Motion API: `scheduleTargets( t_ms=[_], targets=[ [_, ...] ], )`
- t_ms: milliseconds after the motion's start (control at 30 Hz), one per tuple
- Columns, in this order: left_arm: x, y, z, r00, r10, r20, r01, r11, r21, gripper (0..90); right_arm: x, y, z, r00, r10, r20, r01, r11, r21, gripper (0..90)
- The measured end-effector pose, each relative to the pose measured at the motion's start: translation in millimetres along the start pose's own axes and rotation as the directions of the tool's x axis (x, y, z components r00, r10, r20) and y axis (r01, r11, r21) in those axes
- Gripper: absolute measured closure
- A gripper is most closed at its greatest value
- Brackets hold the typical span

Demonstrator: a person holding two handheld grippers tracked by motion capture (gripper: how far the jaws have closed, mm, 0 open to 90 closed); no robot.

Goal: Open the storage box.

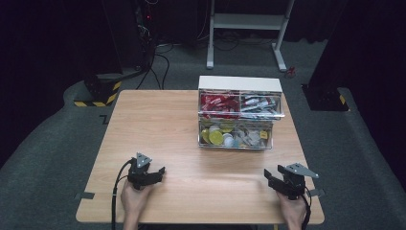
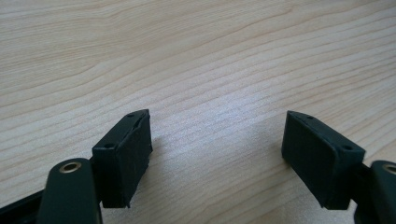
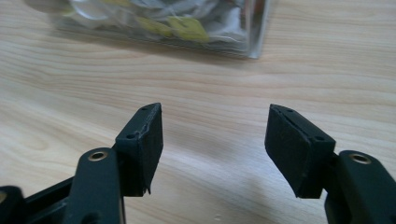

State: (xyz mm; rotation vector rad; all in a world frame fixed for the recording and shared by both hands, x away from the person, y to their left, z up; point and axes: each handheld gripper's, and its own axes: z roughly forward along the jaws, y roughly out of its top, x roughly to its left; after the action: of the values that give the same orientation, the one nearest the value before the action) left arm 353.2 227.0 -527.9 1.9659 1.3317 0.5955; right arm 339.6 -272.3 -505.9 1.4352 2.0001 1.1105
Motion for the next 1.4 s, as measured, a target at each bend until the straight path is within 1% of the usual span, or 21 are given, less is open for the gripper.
scheduleTargets(
  t_ms=[33, 133, 167, 267, 433, 500, 533, 567, 700, 733, 933, 967, 1000, 1100, 1233, 1300, 1400],
  targets=[
    [0.1, 0.0, -0.1, 1.0000, 0.002, 0.000, -0.002, 1.0000, 0.002, 24.8, 2.2, 3.4, -3.1, 0.9998, -0.018, -0.008, 0.018, 1.000, -0.006, 39.4],
    [0.1, 0.0, -0.2, 1.0000, 0.003, 0.001, -0.003, 1.0000, 0.002, 24.8, 6.6, 10.7, -8.4, 0.9990, -0.044, -0.010, 0.044, 0.999, -0.008, 41.1],
    [0.1, 0.0, -0.1, 1.0000, 0.003, 0.001, -0.003, 1.0000, 0.002, 24.8, 7.0, 13.6, -9.4, 0.9981, -0.061, -0.014, 0.060, 0.998, -0.012, 41.8],
    [0.1, 0.1, -0.2, 1.0000, 0.004, 0.002, -0.004, 1.0000, 0.003, 24.8, 10.0, 21.8, -9.7, 0.9963, -0.083, -0.021, 0.083, 0.996, -0.013, 43.3],
    [0.1, 0.0, -0.3, 1.0000, 0.002, 0.003, -0.002, 1.0000, 0.003, 24.6, 14.6, 33.8, -11.7, 0.9940, -0.101, -0.042, 0.100, 0.995, -0.031, 47.7],
    [0.2, 0.0, -0.3, 1.0000, 0.004, 0.003, -0.004, 1.0000, 0.003, 24.7, 15.0, 39.0, -13.1, 0.9922, -0.110, -0.059, 0.108, 0.993, -0.042, 49.2],
    [0.2, 0.0, -0.3, 1.0000, 0.004, 0.003, -0.004, 1.0000, 0.003, 24.6, 15.0, 39.0, -13.1, 0.9922, -0.110, -0.059, 0.108, 0.993, -0.042, 49.2],
    [0.0, 0.0, -0.2, 1.0000, 0.002, 0.004, -0.002, 1.0000, 0.001, 24.6, 15.2, 43.9, -15.1, 0.9904, -0.119, -0.071, 0.115, 0.992, -0.052, 50.3],
    [0.1, 0.0, -0.3, 1.0000, 0.002, 0.004, -0.002, 1.0000, 0.003, 24.7, 14.9, 53.8, -18.5, 0.9875, -0.130, -0.089, 0.125, 0.990, -0.062, 50.6],
    [0.1, 0.0, -0.3, 1.0000, 0.002, 0.004, -0.002, 1.0000, 0.003, 24.7, 14.9, 53.8, -18.5, 0.9875, -0.130, -0.089, 0.125, 0.990, -0.062, 50.6],
    [0.0, 0.0, -0.3, 1.0000, 0.002, 0.004, -0.002, 1.0000, 0.003, 24.7, 13.2, 72.8, -23.3, 0.9827, -0.142, -0.119, 0.130, 0.986, -0.101, 50.5],
    [0.0, 0.0, -0.3, 1.0000, 0.002, 0.004, -0.002, 1.0000, 0.003, 24.6, 13.2, 72.8, -23.3, 0.9827, -0.142, -0.119, 0.130, 0.986, -0.101, 50.5],
    [0.0, 0.0, -0.3, 1.0000, 0.002, 0.004, -0.002, 1.0000, 0.003, 24.7, 13.0, 77.9, -23.0, 0.9812, -0.149, -0.123, 0.137, 0.985, -0.100, 50.5],
    [0.0, 0.0, -0.3, 1.0000, 0.002, 0.004, -0.002, 1.0000, 0.003, 24.6, 14.0, 83.6, -22.4, 0.9798, -0.158, -0.122, 0.146, 0.984, -0.103, 50.5],
    [0.0, 0.0, -0.3, 1.0000, 0.002, 0.004, -0.002, 1.0000, 0.003, 24.7, 15.7, 87.8, -21.1, 0.9796, -0.163, -0.117, 0.152, 0.983, -0.102, 49.4],
    [0.0, 0.0, -0.2, 1.0000, 0.002, 0.003, -0.002, 1.0000, 0.003, 24.7, 16.6, 92.3, -20.2, 0.9776, -0.180, -0.109, 0.169, 0.980, -0.105, 48.4],
    [0.0, 0.0, -0.2, 1.0000, 0.002, 0.004, -0.002, 1.0000, 0.003, 24.7, 17.0, 95.3, -20.9, 0.9775, -0.183, -0.105, 0.171, 0.979, -0.112, 47.4]
  ],
)
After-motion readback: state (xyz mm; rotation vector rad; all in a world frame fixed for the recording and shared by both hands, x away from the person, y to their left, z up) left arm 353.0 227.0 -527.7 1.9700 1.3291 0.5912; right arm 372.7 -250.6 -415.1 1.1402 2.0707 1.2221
